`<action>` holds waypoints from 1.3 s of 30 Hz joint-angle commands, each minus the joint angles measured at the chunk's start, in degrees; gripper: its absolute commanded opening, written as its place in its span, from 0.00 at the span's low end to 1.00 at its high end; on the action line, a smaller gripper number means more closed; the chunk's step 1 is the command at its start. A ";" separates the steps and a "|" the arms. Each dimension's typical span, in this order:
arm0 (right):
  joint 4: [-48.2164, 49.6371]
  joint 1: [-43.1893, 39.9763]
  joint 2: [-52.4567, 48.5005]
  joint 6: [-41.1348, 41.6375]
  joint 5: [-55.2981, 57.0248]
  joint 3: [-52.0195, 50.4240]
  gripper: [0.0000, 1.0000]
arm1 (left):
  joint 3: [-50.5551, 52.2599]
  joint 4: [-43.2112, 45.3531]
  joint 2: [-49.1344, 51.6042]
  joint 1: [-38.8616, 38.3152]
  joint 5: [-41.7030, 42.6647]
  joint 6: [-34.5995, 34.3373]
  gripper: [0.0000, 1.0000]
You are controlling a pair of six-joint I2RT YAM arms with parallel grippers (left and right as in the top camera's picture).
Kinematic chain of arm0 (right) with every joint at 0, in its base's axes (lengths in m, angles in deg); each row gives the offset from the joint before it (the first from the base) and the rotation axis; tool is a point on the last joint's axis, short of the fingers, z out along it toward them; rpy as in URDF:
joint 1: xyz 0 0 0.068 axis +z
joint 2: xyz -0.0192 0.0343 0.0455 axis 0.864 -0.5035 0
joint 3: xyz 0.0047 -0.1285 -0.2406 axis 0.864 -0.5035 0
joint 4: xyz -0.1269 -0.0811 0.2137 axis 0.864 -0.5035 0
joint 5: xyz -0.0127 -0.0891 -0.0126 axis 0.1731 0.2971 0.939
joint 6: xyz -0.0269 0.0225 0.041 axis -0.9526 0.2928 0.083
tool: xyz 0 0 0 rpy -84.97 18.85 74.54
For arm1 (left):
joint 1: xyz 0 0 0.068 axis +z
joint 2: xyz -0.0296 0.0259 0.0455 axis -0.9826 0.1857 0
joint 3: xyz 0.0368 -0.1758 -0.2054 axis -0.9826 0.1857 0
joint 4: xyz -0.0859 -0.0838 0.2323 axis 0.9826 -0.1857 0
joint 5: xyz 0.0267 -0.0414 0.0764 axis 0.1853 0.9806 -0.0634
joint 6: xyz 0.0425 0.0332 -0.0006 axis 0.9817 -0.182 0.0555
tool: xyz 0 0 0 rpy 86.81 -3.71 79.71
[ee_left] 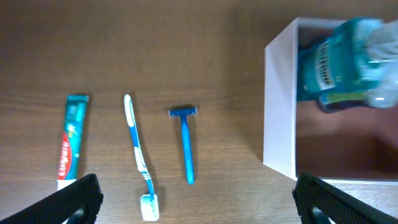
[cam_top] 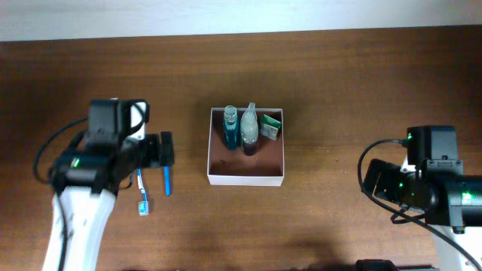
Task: Pack container
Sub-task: 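Open the right gripper and retract it to the right, then lower the left gripper onto the blue razor and grasp it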
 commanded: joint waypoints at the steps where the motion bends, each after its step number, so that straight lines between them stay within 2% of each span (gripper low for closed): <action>1: -0.55 -0.20 0.83 -1.62 1.64 -0.68 0.99 | -0.11 -0.22 9.70 -0.22 1.60 -2.43 0.99; 10: 1.38 -0.22 -0.94 -1.88 1.05 -0.68 0.99 | -0.09 1.81 27.96 -0.22 1.75 -2.86 0.99; 14: 1.40 -4.68 -4.17 -4.35 -4.46 -0.68 0.99 | -0.09 1.95 32.72 -0.20 1.77 -2.86 0.99; 20: 1.57 -11.67 -7.82 -4.83 -7.37 -0.68 0.99 | 0.17 2.38 36.26 -0.20 2.10 -2.86 0.99; 34: 1.05 -11.74 -9.38 -4.85 -7.37 -0.68 0.99 | 0.28 3.63 41.70 -0.20 2.47 -2.95 0.99; 39: 0.94 -11.74 -9.38 -4.87 -7.34 -0.68 0.99 | 0.28 3.43 45.07 -0.20 4.96 -3.06 0.99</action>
